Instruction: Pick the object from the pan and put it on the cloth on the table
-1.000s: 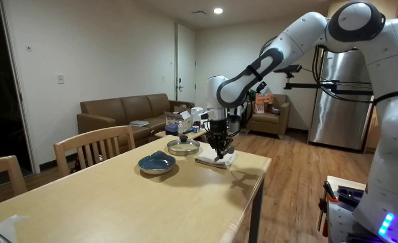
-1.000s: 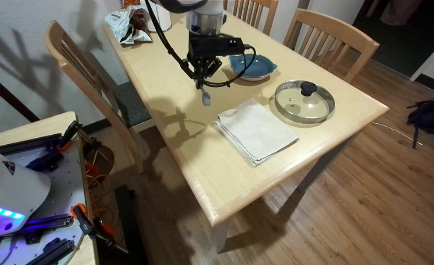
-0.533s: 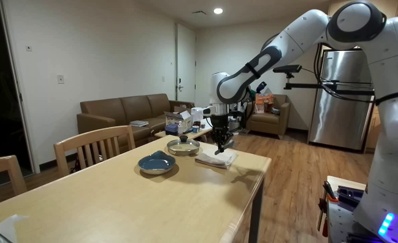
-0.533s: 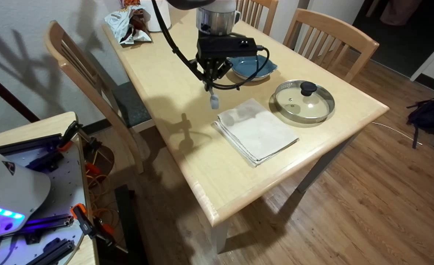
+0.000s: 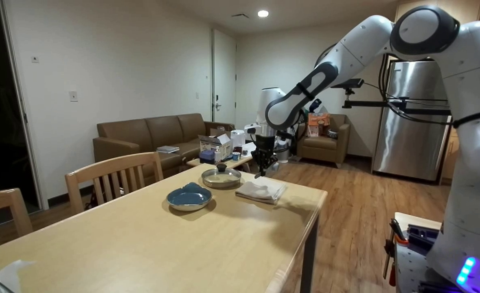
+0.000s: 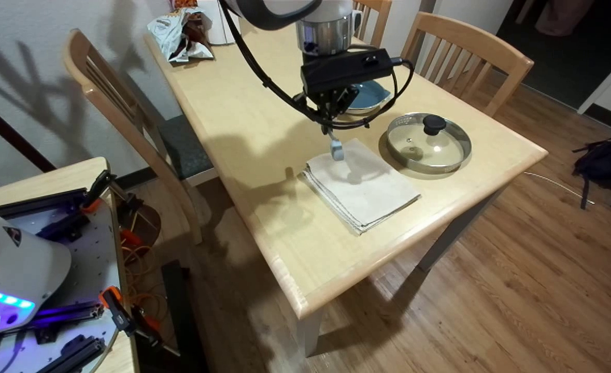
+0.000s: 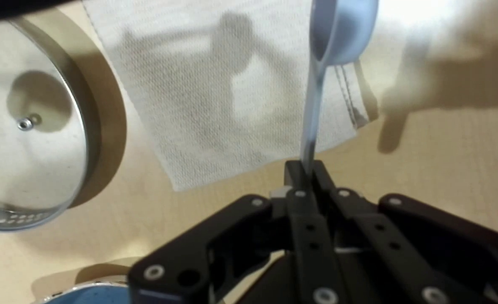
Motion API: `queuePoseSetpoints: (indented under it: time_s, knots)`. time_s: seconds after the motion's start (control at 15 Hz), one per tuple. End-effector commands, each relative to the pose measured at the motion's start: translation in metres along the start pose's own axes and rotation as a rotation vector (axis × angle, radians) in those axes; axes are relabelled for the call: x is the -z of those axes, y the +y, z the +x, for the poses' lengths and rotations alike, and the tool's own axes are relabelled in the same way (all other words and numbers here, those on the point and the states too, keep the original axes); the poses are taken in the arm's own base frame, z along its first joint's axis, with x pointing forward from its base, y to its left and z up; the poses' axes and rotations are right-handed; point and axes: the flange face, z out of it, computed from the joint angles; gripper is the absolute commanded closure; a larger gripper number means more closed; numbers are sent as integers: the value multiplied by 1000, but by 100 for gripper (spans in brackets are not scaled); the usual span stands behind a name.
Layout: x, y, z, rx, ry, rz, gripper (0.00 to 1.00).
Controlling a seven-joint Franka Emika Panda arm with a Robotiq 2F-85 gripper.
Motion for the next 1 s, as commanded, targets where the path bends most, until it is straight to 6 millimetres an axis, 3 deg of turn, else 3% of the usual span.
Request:
queuePoseSetpoints:
  time_s: [0.0,0.53,0.8,0.93]
  knots:
    - [-4,4,-27,-6,-10,-32,97]
    - [-36,27,-66,55,39,-157,97]
    - [-59,27,-64,94,78,-206,97]
    - [-68,24,-50,122,97,-259,97]
